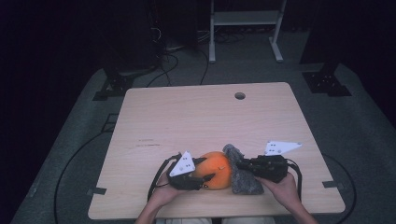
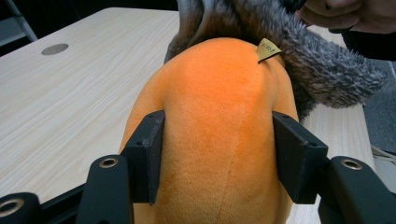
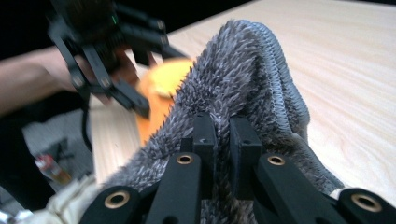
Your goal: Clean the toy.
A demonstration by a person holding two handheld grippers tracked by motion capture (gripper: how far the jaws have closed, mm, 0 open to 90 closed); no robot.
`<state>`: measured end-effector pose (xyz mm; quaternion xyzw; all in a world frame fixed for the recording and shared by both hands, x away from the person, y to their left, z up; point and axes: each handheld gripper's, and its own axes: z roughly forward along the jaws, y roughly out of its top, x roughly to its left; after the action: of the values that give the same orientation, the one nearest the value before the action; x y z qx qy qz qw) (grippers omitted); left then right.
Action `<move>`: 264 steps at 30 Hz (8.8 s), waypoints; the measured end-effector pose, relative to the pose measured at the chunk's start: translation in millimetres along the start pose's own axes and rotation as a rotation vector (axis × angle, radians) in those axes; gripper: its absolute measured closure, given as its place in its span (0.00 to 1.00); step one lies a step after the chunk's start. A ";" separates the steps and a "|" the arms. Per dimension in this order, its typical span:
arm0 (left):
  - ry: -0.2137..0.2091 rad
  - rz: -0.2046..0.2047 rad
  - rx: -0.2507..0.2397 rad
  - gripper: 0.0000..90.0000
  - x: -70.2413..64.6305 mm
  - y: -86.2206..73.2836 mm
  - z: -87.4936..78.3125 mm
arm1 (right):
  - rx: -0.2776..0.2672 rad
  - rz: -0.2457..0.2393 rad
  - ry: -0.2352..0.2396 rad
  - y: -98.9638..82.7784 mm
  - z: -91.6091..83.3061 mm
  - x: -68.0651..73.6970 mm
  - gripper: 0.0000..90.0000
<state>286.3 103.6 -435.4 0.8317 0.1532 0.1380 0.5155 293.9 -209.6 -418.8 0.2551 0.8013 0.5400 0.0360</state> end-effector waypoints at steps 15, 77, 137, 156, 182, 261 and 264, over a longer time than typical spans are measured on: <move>-0.022 0.012 -0.014 0.38 -4.9 2.6 4.4 | -0.032 -0.007 0.022 9.6 -3.6 3.4 0.92; 0.046 0.128 -0.042 0.50 -30.3 26.4 17.1 | 0.035 -0.161 -0.044 44.0 -21.2 30.6 0.92; 0.016 -0.031 -0.023 0.26 -4.4 12.4 16.3 | 0.035 -0.081 -0.034 17.1 9.0 12.8 0.92; -0.060 -0.211 0.002 0.25 19.9 -2.2 1.2 | 0.072 -0.022 -0.021 -2.7 17.4 0.9 0.92; -0.036 -0.042 0.094 0.38 6.1 -12.0 -6.5 | 0.031 -0.012 -0.011 5.5 14.4 -2.6 0.92; -0.088 -0.160 0.035 0.35 2.8 -0.3 10.4 | 0.075 -0.028 -0.009 -12.0 3.5 1.0 0.91; -0.064 -0.148 0.011 0.42 2.0 5.4 7.9 | 0.094 -0.012 -0.064 -11.0 -3.3 -4.3 0.91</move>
<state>291.9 95.7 -433.8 0.8250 0.1984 0.0720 0.5242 292.5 -217.5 -428.0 0.2688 0.8258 0.4930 0.0526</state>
